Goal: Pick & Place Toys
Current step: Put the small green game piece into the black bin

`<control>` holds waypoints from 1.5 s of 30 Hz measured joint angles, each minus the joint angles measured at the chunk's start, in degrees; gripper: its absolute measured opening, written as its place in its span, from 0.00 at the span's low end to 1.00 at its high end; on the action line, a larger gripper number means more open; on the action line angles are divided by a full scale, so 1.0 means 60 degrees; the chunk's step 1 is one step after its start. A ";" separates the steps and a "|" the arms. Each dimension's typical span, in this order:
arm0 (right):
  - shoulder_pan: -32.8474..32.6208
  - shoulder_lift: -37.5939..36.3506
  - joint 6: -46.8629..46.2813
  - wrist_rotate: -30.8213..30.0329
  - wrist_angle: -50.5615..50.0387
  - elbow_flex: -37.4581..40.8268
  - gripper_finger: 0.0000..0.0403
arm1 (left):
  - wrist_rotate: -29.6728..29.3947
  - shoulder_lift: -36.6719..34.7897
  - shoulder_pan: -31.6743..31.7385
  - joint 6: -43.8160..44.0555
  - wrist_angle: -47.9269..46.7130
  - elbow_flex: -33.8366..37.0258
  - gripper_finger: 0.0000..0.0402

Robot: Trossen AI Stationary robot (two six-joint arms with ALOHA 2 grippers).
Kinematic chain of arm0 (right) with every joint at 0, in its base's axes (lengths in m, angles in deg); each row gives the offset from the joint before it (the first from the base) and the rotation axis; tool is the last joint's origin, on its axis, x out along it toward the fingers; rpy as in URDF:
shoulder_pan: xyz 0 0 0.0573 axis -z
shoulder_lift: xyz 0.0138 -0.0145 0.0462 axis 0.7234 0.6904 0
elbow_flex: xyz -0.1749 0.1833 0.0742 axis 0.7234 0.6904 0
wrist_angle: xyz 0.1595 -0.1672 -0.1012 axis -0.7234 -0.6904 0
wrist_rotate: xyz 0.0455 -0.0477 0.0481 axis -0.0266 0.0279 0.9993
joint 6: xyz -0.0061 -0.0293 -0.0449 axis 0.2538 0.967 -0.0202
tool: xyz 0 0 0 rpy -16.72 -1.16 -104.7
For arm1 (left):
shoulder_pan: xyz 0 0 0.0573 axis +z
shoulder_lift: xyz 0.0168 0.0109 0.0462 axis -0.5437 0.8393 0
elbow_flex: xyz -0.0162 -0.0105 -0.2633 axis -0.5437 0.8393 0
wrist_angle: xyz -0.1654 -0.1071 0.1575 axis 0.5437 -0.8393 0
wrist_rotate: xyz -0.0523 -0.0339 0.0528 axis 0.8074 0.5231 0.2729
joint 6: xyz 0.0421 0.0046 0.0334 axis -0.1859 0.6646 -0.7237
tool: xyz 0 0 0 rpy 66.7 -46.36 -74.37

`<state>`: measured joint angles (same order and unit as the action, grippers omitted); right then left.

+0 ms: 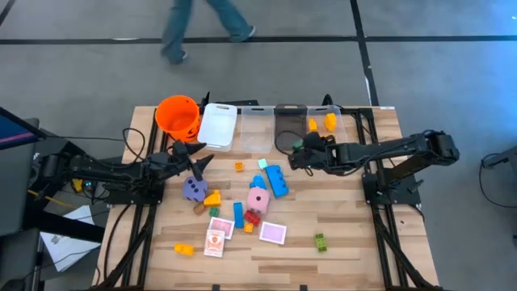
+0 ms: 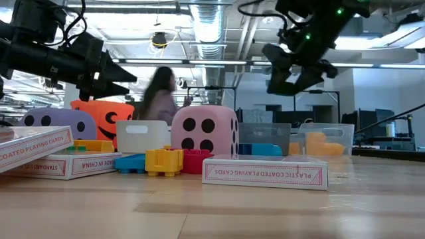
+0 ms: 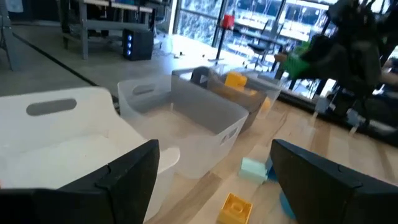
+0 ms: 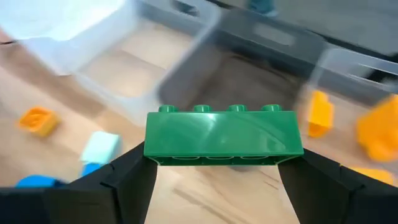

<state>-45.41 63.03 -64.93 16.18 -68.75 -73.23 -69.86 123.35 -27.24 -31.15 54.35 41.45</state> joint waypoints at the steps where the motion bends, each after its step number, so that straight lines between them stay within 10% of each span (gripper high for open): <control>1: 0.0001 0.0000 0.0303 0.0141 0.0233 0.0000 0.73 | 0.0000 -0.0001 0.0000 0.0000 0.0120 -0.0001 0.75; 23: -0.1347 0.0103 0.8479 0.1027 0.4896 -0.0003 0.73 | -0.0004 0.0001 0.0000 -0.0380 0.0581 0.0000 0.75; 45: 0.3112 0.0166 0.5761 0.1930 0.4358 -0.0004 0.75 | -0.0004 0.0003 0.0000 -0.1429 0.0643 0.0000 0.75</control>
<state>-26.74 64.03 -30.36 27.76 -42.61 -73.25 -69.88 123.37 -27.24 -39.73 58.21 41.45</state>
